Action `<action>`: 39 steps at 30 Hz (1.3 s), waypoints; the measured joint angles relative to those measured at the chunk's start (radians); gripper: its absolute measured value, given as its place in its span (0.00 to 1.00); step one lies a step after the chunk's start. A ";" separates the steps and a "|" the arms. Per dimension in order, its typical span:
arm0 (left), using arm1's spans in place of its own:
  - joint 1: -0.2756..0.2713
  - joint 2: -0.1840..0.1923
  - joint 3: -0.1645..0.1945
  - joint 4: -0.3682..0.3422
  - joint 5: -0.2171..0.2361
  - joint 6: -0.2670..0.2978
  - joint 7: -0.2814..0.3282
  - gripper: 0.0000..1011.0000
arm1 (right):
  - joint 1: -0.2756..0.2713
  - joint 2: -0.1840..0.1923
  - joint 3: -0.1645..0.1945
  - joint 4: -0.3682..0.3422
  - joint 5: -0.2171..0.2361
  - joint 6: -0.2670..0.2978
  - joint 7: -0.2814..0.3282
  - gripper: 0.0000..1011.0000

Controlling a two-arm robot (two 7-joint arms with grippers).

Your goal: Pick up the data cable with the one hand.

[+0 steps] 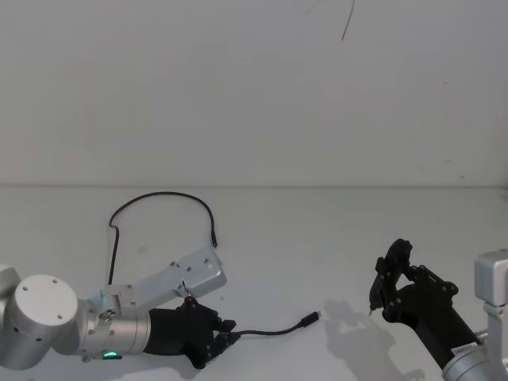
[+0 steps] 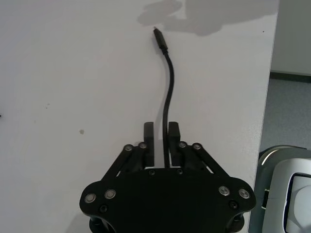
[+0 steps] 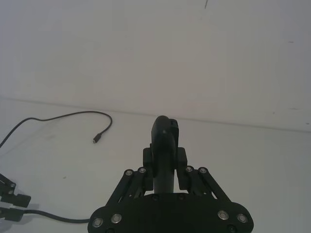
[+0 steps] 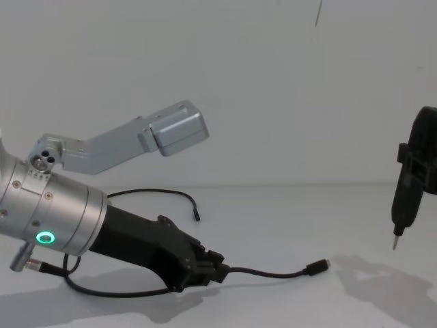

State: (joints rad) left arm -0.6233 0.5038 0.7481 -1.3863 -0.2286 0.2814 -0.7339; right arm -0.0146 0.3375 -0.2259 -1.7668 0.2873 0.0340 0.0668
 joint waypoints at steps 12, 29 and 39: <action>0.000 0.000 0.001 0.000 0.001 0.001 0.000 0.03 | 0.000 0.000 0.000 0.000 0.000 0.000 0.000 0.26; 0.046 0.027 -0.045 -0.047 -0.035 -0.109 0.000 0.03 | -0.007 0.004 0.030 -0.043 0.029 -0.036 0.045 0.26; 0.096 0.072 -0.104 -0.103 -0.092 -0.174 0.013 0.03 | -0.014 0.010 0.051 -0.084 0.068 -0.035 0.087 0.26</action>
State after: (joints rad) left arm -0.5277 0.5761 0.6441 -1.4892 -0.3202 0.1073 -0.7208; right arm -0.0284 0.3471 -0.1754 -1.8510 0.3550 -0.0014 0.1534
